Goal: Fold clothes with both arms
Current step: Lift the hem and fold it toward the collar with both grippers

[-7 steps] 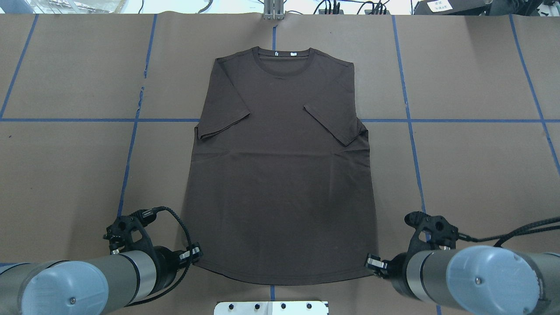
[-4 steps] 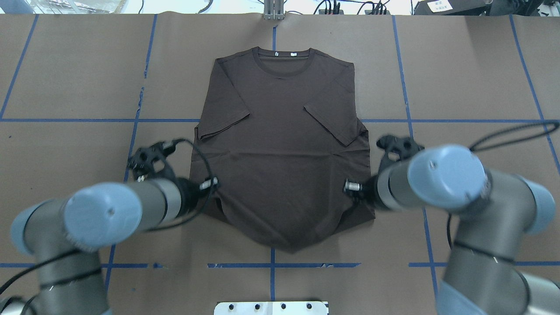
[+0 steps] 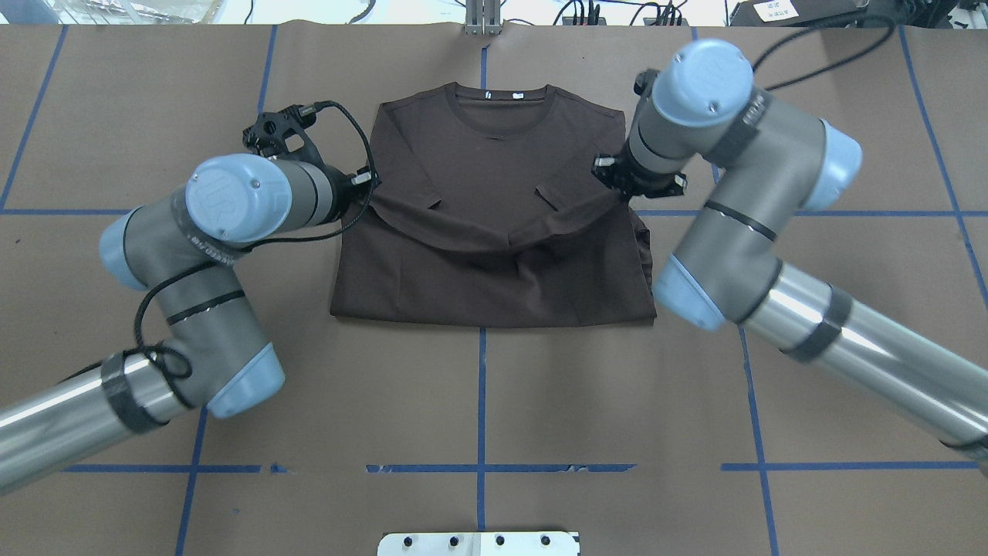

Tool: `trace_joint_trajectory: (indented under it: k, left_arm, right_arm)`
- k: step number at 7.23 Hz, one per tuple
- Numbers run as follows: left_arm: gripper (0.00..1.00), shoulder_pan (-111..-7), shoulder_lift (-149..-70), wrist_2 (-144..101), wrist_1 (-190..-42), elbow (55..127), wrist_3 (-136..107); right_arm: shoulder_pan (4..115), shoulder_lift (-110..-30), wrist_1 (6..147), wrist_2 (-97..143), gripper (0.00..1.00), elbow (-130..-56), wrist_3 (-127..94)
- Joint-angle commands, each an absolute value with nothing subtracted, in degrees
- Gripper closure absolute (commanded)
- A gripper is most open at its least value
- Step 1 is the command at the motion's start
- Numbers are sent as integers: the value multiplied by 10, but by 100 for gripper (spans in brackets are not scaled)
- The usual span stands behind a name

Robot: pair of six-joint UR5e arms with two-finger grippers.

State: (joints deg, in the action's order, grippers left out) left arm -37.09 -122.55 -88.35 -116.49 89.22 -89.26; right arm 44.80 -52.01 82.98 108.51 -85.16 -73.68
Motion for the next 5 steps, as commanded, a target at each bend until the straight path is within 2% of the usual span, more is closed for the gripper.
trace_joint_trajectory:
  k: [1,3,4,5]
  left_arm:
    - [100,-399,-1314,-881,-1185,742,-873]
    - [100,-424,-1325,-879,-1221,703,-849]
    - [69,-428,-1327,-878,-1223,703,-848]
    - [45,-427,-1333,-878,-1223,704,-846]
  right_arm:
    - [496,-466,760,1082,100,-706,-687]
    - [507,-451,758,1063,100,-681,-673]
    - [507,-450,758,1045,100,-671,-673]
    - [502,-448,728,1009,100,-670,-676]
